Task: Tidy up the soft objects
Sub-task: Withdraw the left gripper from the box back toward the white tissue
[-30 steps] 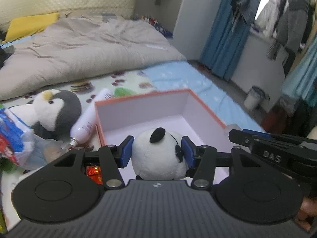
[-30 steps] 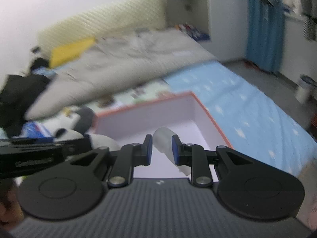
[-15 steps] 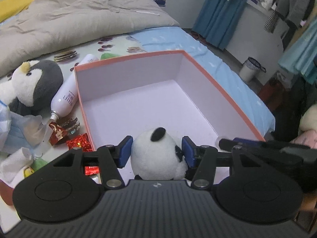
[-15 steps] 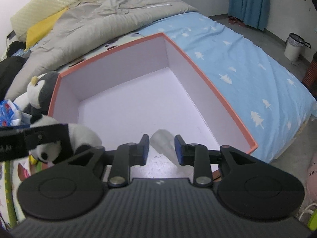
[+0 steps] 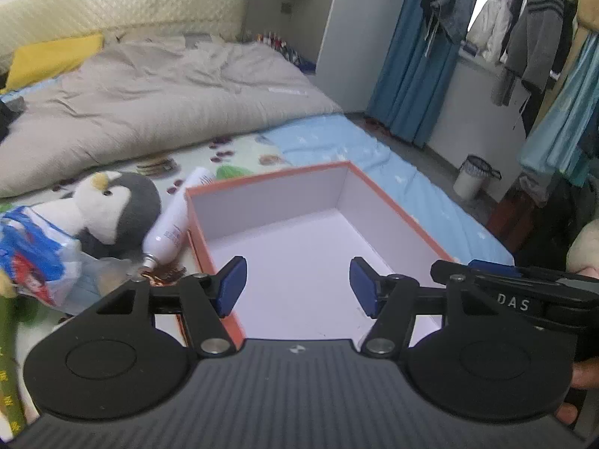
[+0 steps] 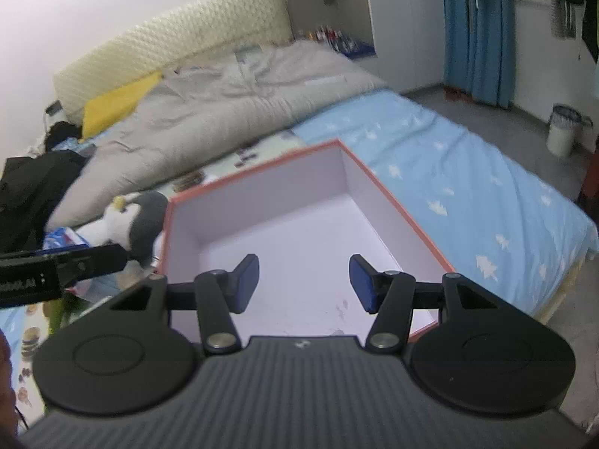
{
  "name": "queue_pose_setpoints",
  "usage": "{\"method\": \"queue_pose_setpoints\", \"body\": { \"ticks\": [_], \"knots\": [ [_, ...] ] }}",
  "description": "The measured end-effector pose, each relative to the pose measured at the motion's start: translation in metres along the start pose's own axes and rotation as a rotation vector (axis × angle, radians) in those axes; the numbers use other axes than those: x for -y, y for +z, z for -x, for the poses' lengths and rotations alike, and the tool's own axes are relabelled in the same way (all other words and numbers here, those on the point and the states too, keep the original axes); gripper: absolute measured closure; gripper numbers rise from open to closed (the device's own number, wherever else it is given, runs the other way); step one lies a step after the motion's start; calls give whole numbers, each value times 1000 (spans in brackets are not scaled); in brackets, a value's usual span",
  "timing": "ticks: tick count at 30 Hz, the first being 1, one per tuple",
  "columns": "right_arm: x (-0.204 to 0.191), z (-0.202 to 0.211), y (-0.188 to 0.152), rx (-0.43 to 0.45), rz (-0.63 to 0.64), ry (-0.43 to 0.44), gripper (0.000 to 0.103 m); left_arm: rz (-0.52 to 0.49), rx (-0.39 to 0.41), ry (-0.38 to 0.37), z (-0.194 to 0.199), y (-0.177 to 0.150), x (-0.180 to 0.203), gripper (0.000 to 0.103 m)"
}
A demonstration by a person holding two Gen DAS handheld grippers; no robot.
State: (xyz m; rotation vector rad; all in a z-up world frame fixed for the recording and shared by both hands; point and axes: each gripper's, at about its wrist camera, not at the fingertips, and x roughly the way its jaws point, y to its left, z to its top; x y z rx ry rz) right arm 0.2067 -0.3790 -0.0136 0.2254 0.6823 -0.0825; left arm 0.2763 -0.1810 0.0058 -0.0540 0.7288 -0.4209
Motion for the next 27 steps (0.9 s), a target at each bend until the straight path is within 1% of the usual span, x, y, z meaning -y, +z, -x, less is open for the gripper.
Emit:
{"method": "queue_pose_setpoints", "body": {
  "ticks": [7, 11, 14, 19, 21, 23, 27],
  "knots": [
    [-20, 42, -5, 74, 24, 43, 47, -21, 60, 17, 52, -14, -4, 35],
    [-37, 64, -17, 102, 61, 58, 47, -6, 80, 12, 79, -29, -10, 35],
    [-47, 78, -27, 116, 66, 81, 47, -1, 92, 17, 99, -42, -15, 35],
    [-64, 94, -47, 128, 87, 113, 47, 9, 142, 70, 132, -68, -26, 35],
    [-71, 100, -56, 130, 95, 124, 47, 18, 152, 80, 143, -77, -32, 35],
    [-78, 103, -65, 128, 105, 137, 47, 28, 151, 84, 150, -84, -38, 35],
    [-93, 102, -79, 121, 125, 156, 47, 47, 144, 128, 164, -104, -52, 35]
  ]
}}
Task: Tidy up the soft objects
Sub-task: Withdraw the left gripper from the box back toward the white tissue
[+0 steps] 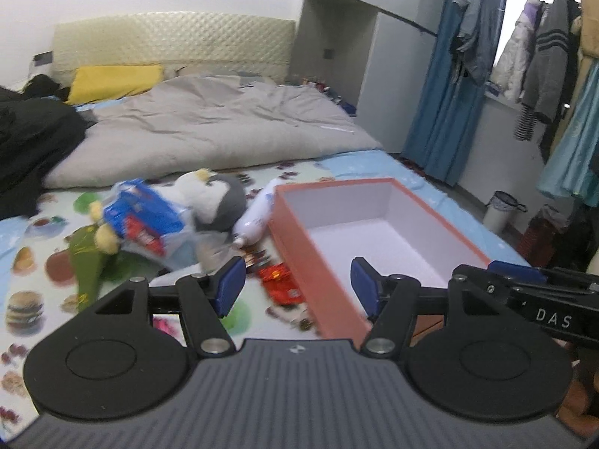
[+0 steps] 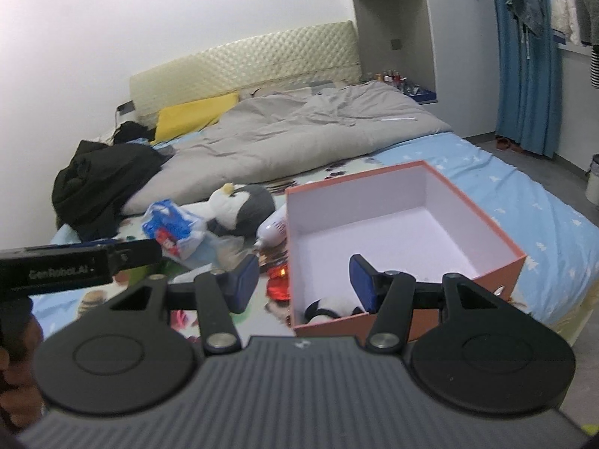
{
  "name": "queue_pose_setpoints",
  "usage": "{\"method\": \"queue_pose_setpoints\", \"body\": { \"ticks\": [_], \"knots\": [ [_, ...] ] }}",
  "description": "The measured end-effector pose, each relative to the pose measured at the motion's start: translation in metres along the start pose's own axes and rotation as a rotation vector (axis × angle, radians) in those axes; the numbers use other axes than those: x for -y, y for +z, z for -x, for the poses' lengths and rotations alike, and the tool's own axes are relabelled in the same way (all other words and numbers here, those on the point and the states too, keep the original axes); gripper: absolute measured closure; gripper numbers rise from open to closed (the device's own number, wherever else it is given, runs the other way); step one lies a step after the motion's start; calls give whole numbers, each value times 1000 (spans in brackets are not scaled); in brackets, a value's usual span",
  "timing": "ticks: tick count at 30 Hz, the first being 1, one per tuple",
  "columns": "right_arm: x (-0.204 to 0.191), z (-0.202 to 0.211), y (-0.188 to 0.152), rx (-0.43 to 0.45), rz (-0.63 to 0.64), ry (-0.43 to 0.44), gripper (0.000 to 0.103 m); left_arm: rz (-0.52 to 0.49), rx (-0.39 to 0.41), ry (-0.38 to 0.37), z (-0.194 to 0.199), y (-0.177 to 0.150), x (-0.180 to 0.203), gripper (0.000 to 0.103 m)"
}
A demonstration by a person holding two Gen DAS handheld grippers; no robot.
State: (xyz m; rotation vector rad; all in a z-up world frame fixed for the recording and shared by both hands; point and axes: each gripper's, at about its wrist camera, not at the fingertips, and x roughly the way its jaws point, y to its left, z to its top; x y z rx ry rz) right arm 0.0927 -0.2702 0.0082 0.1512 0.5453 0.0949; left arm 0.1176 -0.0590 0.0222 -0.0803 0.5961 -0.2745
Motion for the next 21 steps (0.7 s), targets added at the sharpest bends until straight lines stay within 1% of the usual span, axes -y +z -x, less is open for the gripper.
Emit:
{"method": "queue_pose_setpoints", "body": {
  "ticks": [3, 6, 8, 13, 17, 21],
  "knots": [
    [-10, -8, -11, -10, 10, 21, 47, 38, -6, 36, 3, -8, -18, 35],
    [-19, -14, -21, -11, 8, 53, 47, 99, 8, 38, 9, -17, -36, 35],
    [-24, -17, -27, -11, 5, 69, 47, 127, 8, 57, 12, -22, -47, 35],
    [-36, -28, -40, -28, 3, 127, 47, 151, 1, 102, 19, -28, -65, 35],
    [-41, -21, -48, -8, 38, 155, 47, 167, -8, 144, 16, -38, -74, 35],
    [-44, -17, -60, 3, 76, 170, 47, 193, -2, 168, 19, -55, -82, 35]
  ]
}}
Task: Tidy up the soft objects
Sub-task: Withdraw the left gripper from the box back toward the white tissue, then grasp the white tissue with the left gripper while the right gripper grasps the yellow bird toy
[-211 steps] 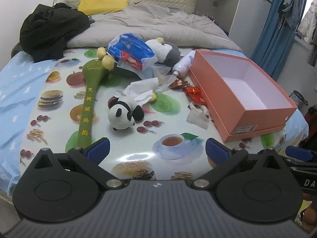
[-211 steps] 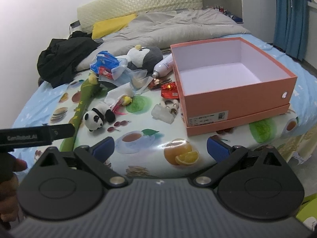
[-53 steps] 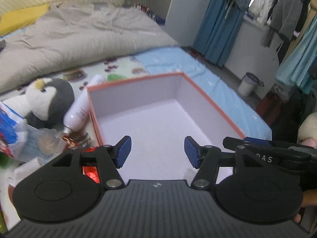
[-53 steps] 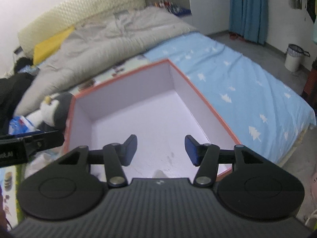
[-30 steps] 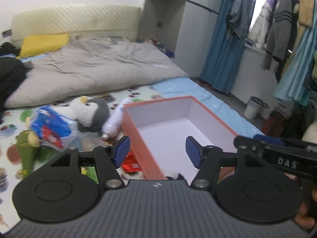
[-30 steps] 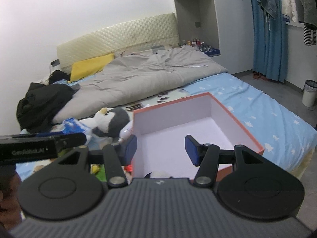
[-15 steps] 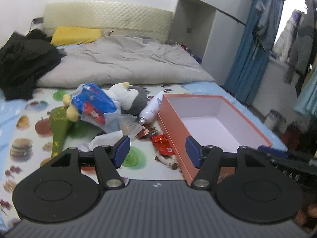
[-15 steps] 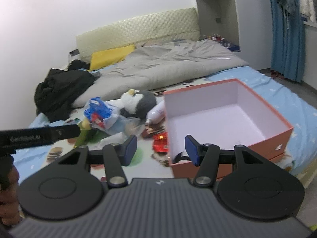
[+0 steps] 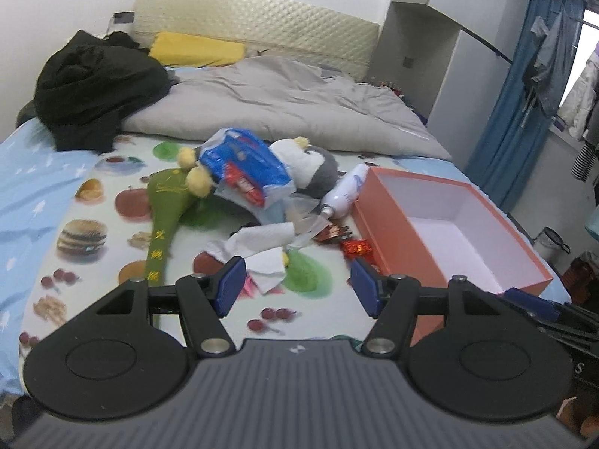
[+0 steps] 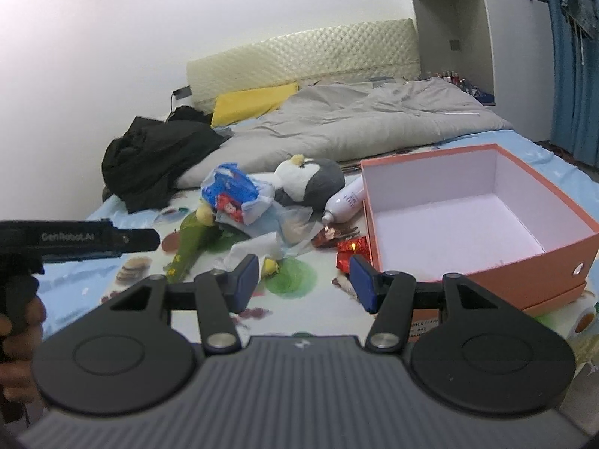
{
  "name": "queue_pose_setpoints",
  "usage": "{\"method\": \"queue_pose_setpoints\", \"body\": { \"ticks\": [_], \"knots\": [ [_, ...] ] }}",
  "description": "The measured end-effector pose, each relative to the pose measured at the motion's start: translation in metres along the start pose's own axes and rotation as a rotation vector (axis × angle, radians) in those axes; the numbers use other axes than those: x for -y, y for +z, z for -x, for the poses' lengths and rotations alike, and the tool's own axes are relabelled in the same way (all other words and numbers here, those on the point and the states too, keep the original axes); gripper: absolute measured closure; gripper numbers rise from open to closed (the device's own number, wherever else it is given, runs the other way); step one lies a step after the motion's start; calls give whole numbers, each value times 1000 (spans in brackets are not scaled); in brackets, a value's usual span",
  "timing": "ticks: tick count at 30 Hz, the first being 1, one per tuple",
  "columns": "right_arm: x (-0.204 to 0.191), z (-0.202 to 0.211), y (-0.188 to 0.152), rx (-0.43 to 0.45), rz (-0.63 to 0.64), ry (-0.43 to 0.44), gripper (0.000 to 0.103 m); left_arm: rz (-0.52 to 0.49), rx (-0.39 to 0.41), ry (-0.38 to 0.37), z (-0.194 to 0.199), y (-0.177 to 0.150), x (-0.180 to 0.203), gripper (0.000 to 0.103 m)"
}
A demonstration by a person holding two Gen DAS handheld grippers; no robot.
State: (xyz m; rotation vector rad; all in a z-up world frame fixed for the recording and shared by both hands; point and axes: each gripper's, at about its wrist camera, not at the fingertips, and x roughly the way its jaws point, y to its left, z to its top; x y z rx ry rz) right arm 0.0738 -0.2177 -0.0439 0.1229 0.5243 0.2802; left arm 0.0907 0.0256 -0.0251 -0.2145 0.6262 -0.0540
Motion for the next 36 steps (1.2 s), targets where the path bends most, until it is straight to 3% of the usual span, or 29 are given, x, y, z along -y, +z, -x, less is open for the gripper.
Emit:
{"method": "queue_pose_setpoints", "body": {
  "ticks": [7, 16, 31, 36],
  "knots": [
    [-9, -6, -24, -28, 48, 35, 47, 55, -33, 12, -10, -30, -24, 34],
    [-14, -48, -48, -115, 57, 77, 47, 80, -68, 16, -57, -47, -55, 32],
    [-16, -159, -36, -181, 87, 80, 47, 103, -79, 16, -163, -26, -85, 31],
    [-14, -200, -24, -185, 17, 79, 48, 83, -97, -6, -200, -13, -91, 31]
  ]
}}
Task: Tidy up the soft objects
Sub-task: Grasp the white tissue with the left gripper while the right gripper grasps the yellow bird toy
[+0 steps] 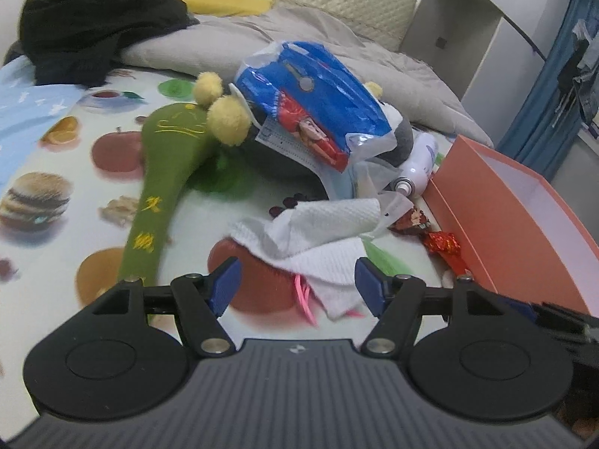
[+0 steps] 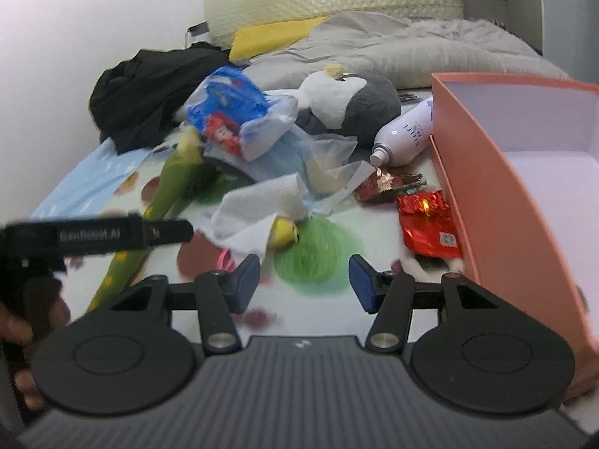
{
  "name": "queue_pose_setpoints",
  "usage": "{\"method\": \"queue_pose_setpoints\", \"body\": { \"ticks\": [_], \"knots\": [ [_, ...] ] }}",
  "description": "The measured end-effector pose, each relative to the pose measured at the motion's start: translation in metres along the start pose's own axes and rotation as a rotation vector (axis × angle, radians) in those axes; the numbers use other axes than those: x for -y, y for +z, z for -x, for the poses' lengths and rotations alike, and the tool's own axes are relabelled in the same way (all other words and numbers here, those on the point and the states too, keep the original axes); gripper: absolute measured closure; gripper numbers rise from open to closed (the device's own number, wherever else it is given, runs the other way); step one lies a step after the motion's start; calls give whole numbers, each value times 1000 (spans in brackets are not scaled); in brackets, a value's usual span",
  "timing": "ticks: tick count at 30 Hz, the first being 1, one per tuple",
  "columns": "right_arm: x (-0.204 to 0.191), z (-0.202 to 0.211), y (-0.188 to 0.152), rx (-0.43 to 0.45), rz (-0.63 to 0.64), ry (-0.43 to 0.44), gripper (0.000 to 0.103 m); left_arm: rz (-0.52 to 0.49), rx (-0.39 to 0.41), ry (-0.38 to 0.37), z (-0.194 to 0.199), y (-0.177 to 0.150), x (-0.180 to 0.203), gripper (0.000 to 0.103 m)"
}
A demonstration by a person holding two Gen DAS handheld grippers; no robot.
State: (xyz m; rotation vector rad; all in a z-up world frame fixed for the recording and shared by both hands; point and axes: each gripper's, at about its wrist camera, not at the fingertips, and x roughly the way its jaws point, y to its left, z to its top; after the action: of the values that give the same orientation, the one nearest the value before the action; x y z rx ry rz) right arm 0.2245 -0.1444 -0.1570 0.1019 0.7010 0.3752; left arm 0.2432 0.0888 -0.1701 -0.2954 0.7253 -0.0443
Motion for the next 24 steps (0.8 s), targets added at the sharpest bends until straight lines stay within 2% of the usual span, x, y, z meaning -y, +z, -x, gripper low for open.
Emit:
{"method": "queue_pose_setpoints", "body": {
  "ticks": [5, 9, 19, 21, 23, 24],
  "knots": [
    [8, -39, 11, -36, -71, 22, 54, -24, -16, -2, -35, 14, -8, 31],
    [12, -66, 15, -74, -75, -1, 56, -42, -25, -13, -56, 20, -14, 31],
    [13, -100, 20, -101, -114, 99, 56, -51, -37, -53, -91, 25, -22, 32],
    [12, -104, 20, -110, -126, 115, 56, -48, -39, -56, -96, 25, -23, 34],
    [10, -107, 20, -118, -129, 136, 56, -41, -40, -75, -99, 25, -24, 43],
    [9, -109, 20, -125, -129, 146, 57, -37, -40, -74, -100, 24, -24, 44]
  ]
}}
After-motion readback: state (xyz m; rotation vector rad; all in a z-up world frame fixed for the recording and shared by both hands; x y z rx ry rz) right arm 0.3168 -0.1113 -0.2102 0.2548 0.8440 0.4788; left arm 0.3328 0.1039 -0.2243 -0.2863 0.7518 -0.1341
